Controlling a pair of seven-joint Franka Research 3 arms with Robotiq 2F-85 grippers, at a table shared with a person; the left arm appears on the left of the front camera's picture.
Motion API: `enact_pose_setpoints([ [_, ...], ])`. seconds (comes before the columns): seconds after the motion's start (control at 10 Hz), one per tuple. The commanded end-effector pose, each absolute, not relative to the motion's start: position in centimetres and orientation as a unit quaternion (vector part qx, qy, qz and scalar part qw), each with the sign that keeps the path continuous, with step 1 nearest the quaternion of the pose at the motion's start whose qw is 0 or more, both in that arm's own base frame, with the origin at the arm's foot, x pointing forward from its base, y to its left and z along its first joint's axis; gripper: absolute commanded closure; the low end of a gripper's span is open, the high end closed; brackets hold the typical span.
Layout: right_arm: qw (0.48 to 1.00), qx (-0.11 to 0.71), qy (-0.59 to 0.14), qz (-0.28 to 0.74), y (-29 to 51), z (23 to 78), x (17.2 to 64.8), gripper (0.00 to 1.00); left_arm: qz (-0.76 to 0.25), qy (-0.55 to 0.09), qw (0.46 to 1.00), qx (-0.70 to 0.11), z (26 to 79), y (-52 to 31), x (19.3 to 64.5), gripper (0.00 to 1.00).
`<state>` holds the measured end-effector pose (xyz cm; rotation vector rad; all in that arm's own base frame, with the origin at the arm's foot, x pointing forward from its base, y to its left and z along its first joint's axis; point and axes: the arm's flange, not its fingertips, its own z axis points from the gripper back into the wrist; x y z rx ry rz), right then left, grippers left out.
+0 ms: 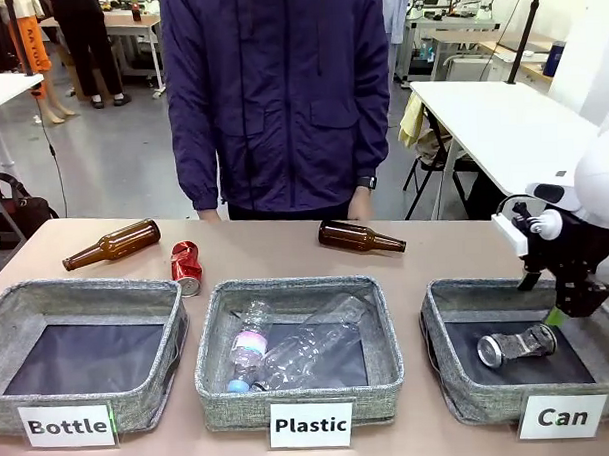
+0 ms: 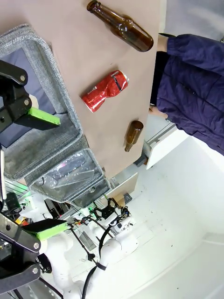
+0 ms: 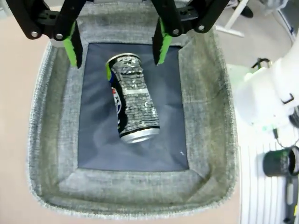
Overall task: Sort the can waste into the basket.
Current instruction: Pick up the can waste from the table and place it in the right Fabric basket.
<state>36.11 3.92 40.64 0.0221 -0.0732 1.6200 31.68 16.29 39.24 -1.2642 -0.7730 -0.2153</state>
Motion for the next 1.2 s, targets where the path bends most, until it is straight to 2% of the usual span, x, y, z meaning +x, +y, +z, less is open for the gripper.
enact_pose_setpoints([
  [0.0, 0.698, 0.014, -0.031, 0.715, 3.8, 39.7, 34.9, 0.00, -0.100, -0.359, 0.726, -0.578, 39.4, 16.2, 31.7, 0.00],
  [0.2, 0.711, 0.037, -0.051, 0.701, 3.7, 39.6, 34.6, 0.00, -0.100, -0.359, 0.726, -0.578, 39.4, 16.2, 31.7, 0.00],
  [0.4, 0.741, 0.113, -0.126, 0.649, 3.6, 40.1, 33.4, 0.00, -0.100, -0.359, 0.726, -0.578, 39.4, 16.2, 31.7, 0.00],
  [0.6, 0.842, 0.206, -0.252, 0.431, 2.8, 41.0, 31.8, 0.00, -0.100, -0.359, 0.726, -0.578, 39.4, 16.2, 31.7, 0.00],
  [0.7, 0.862, 0.272, -0.282, 0.322, 1.8, 41.4, 31.6, 0.00, -0.100, -0.359, 0.726, -0.578, 39.4, 16.2, 31.7, 0.00],
  [0.9, 0.827, 0.425, -0.302, 0.210, -1.1, 41.7, 30.8, 0.00, -0.100, -0.359, 0.726, -0.578, 39.4, 16.2, 31.7, 0.00],
  [1.1, 0.791, 0.504, -0.329, 0.114, -5.2, 41.2, 29.7, 0.00, -0.100, -0.359, 0.726, -0.578, 39.4, 16.2, 31.7, 0.00],
])
